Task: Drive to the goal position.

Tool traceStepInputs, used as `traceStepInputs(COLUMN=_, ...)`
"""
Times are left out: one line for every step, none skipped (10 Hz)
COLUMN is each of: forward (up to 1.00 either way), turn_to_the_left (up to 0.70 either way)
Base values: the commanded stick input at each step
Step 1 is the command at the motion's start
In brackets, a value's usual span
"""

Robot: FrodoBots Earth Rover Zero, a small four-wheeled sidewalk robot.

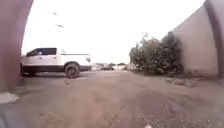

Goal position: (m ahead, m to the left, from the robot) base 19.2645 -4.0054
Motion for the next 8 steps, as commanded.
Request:
traceStepInputs(forward=1.0, turn_to_the_left=0.0)
traceStepInputs(forward=1.0, turn_to_the_left=0.0)
traceStepInputs(forward=1.0, turn_to_the_left=0.0)
traceStepInputs(forward=1.0, turn_to_the_left=0.0)
traceStepInputs(forward=1.0, turn_to_the_left=0.0)
traceStepInputs(forward=1.0, turn_to_the_left=0.0)
traceStepInputs(forward=1.0, turn_to_the_left=0.0)
traceStepInputs(forward=1.0, turn_to_the_left=0.0)
